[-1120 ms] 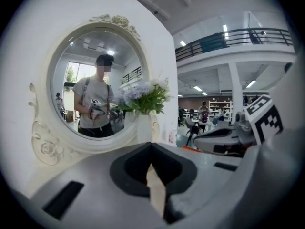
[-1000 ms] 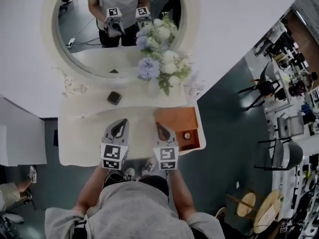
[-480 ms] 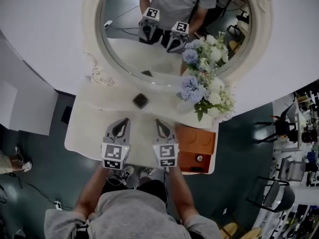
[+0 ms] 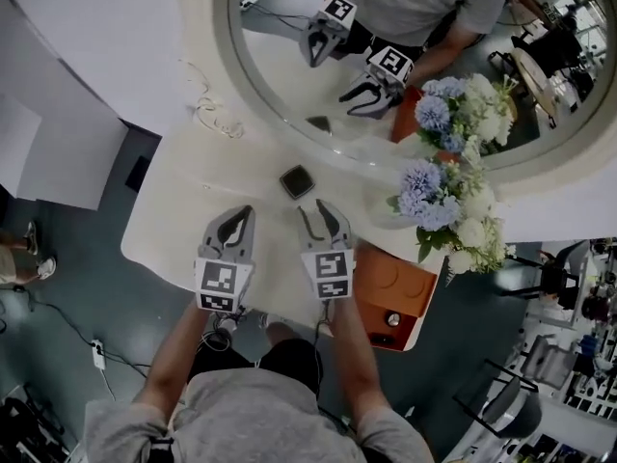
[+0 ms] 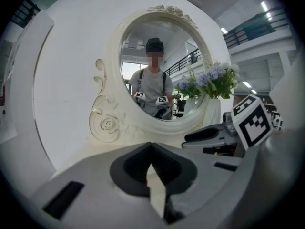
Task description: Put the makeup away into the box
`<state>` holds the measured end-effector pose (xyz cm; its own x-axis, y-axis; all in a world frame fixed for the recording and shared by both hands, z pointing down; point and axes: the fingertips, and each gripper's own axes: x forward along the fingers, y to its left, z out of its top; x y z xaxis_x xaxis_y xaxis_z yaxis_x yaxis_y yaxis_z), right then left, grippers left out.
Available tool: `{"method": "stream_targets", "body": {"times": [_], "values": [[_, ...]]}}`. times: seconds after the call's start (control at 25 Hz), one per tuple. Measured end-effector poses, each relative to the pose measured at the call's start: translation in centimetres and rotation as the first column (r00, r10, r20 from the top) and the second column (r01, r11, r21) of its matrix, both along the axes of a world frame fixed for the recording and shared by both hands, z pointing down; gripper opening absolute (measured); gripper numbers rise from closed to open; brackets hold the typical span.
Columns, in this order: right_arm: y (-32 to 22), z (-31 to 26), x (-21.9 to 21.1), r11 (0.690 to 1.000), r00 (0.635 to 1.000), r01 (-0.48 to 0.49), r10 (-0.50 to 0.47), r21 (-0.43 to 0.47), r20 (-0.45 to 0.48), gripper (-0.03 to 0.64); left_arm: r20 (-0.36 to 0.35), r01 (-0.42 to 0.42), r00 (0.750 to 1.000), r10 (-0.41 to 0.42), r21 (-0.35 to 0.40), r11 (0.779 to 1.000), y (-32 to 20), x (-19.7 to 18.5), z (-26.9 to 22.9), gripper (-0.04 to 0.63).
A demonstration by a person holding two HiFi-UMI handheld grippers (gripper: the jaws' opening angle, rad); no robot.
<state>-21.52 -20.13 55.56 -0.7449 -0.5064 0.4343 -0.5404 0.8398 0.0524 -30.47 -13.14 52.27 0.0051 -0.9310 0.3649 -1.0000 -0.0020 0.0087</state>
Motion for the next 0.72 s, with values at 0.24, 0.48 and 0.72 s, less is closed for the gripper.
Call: {"method": "stream_targets", "body": {"times": [0.24,0.48,0.72], "values": [[-1.8,3.3,-2.4,0.997,0.996,0.062,-0.065,-0.053,-0.060,0.271,-0.013,0.049,0.999,-0.049,-0.019,0.999,-0.3,-1.4,1.9,0.000],[-3.0,5.3,-3.6,0.990,0.986,0.100,-0.112,-0.098,-0.126,0.321,-0.028,0.081,0.996,-0.082,-0.038,0.996,0.1,-2.0,3.1,0.000],[-3.5,6.9,-4.0,0.984,0.972,0.104,-0.131,-0.141,-0.196,0.322,-0.032,0.097,0.995,-0.099,-0.047,0.994,0.5,-2.3,3.6,0.000]]}}
